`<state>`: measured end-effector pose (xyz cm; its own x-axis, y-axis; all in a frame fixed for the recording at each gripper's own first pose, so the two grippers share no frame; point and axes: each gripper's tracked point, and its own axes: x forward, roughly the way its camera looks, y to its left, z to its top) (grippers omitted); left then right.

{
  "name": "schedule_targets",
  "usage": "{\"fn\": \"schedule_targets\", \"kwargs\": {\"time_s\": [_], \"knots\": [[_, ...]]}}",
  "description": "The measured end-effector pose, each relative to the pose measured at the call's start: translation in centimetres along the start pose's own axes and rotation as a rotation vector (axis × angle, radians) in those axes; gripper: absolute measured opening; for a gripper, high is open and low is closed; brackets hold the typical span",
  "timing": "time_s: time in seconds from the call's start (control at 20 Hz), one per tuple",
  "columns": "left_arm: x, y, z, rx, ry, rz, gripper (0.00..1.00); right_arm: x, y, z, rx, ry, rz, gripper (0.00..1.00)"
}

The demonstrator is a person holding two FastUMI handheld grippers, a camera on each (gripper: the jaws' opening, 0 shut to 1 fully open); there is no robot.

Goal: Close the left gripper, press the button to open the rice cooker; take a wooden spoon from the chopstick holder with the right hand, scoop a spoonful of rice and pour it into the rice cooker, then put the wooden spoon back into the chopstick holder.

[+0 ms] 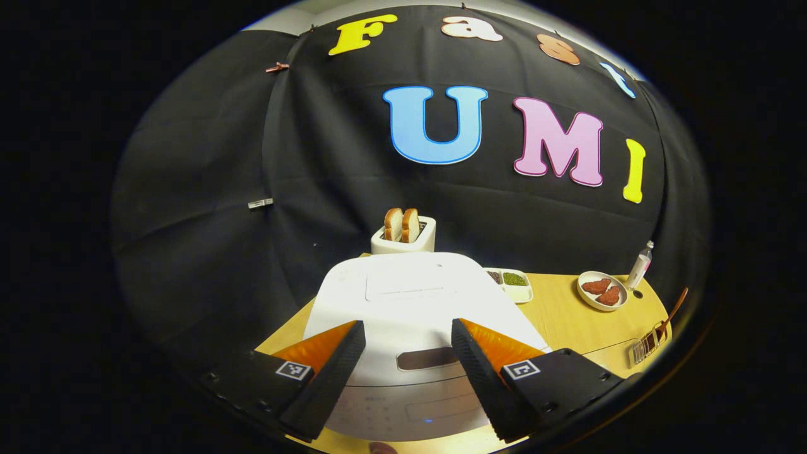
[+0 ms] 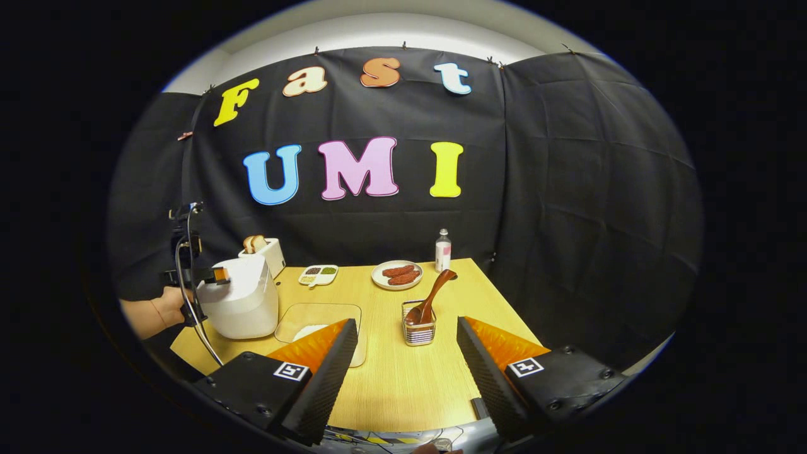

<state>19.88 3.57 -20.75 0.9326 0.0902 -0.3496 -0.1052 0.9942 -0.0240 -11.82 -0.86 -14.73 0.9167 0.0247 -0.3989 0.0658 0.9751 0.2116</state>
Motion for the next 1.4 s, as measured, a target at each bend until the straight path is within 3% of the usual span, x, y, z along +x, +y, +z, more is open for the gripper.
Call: {"fn": "schedule_targets", "kwargs": {"time_s": [0.3, 0.5, 0.95, 1.4], "knots": [[-3.3, 0.0, 2.2, -0.037, -0.088, -0.026, 0.95, 0.0, 0.2, 2.2, 0.002, -0.031, 0.006, 0.98], [-8.4, -0.4, 5.7, -0.002, -0.212, -0.077, 0.95, 0.8, 0.8, 4.4, -0.024, -0.085, 0.023, 0.99], [-20.9, -0.1, 11.3, -0.036, -0.371, -0.157, 0.96, 1.3, 2.0, 11.6, -0.101, -0.238, 0.067, 0.99], [-29.8, 2.5, 13.9, -0.041, -0.445, -0.14, 0.95, 0.5, 2.1, 17.0, -0.121, -0.36, 0.075, 0.99]]}}
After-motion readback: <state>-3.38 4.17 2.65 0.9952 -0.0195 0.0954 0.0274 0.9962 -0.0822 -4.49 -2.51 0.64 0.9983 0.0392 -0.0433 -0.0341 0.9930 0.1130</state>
